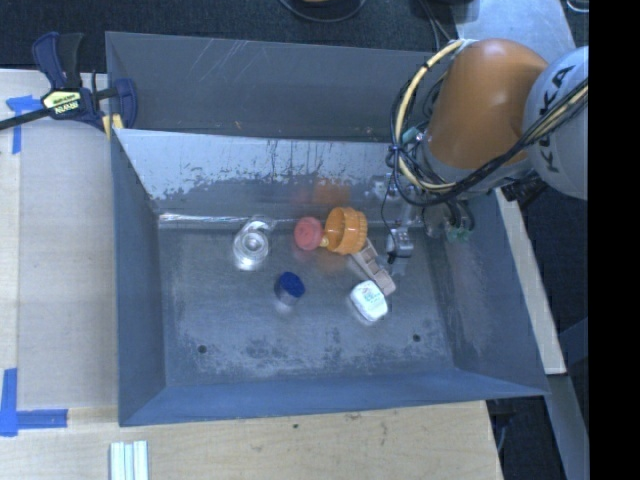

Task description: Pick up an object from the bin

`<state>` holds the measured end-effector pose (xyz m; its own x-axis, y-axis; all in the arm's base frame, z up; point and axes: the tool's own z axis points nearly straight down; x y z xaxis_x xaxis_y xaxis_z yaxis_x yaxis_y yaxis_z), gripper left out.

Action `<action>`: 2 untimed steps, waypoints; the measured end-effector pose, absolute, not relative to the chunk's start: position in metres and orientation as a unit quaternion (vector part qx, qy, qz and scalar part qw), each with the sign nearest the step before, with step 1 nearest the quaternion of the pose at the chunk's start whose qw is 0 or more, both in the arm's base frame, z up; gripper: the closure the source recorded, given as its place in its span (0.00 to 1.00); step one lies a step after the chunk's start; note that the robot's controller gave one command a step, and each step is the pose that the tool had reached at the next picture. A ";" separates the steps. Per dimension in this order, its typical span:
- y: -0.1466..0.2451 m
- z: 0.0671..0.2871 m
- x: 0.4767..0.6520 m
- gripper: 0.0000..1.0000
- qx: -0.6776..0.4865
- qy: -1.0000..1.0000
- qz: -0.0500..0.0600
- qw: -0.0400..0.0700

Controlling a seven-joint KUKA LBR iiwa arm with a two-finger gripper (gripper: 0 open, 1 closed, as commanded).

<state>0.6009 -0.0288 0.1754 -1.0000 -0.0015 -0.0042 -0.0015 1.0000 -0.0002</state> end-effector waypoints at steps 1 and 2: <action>-0.029 0.175 0.601 0.00 -0.001 1.000 0.000 0.002; 0.007 0.122 0.623 0.00 -0.050 0.999 -0.001 0.005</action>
Offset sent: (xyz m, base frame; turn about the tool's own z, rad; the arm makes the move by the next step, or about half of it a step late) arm 0.0264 0.0479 -0.0732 -0.1316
